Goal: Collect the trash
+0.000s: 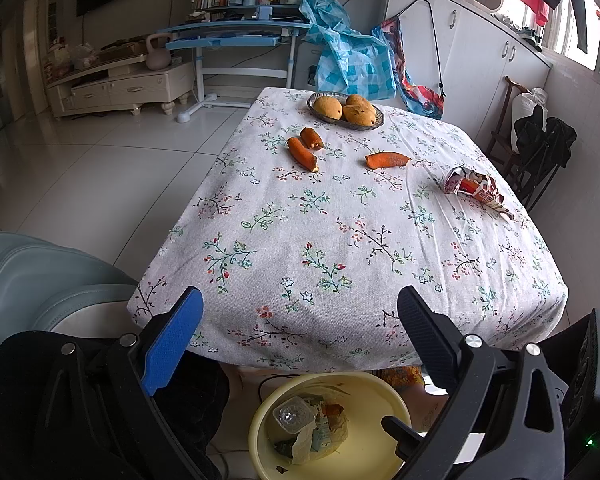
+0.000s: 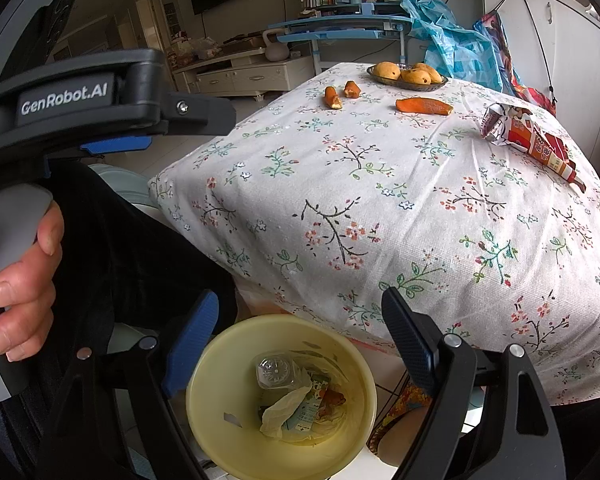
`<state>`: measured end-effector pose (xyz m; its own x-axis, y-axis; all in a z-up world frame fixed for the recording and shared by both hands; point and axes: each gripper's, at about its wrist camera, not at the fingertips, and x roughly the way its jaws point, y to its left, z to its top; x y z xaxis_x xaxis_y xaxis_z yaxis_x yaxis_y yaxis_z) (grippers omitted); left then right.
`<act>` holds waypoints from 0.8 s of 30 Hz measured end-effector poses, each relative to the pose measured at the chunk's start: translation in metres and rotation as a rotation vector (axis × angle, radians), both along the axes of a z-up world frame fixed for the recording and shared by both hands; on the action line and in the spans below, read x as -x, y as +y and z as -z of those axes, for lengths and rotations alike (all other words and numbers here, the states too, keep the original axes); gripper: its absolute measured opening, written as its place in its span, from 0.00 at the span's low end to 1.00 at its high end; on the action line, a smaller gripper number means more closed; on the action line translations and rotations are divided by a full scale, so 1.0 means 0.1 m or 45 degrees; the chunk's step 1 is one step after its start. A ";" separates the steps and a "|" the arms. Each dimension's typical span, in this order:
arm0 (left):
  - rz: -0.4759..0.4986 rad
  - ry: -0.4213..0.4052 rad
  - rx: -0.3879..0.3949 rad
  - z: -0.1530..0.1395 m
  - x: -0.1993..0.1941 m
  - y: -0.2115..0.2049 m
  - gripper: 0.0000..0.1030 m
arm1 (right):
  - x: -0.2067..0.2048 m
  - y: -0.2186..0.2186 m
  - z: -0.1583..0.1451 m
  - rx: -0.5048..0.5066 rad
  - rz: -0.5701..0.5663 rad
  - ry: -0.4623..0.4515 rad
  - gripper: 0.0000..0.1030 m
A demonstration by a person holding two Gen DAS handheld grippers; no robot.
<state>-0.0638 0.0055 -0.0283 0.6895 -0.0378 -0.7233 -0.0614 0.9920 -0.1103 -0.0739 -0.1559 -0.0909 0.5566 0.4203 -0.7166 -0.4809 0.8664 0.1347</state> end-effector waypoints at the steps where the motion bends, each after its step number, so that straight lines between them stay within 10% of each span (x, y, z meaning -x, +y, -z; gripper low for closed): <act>1: 0.000 0.000 0.001 0.00 0.00 -0.01 0.92 | 0.00 -0.01 0.00 0.000 0.000 0.000 0.78; 24: 0.000 0.000 0.002 0.00 0.00 0.01 0.92 | -0.01 0.02 0.00 0.004 -0.011 -0.010 0.78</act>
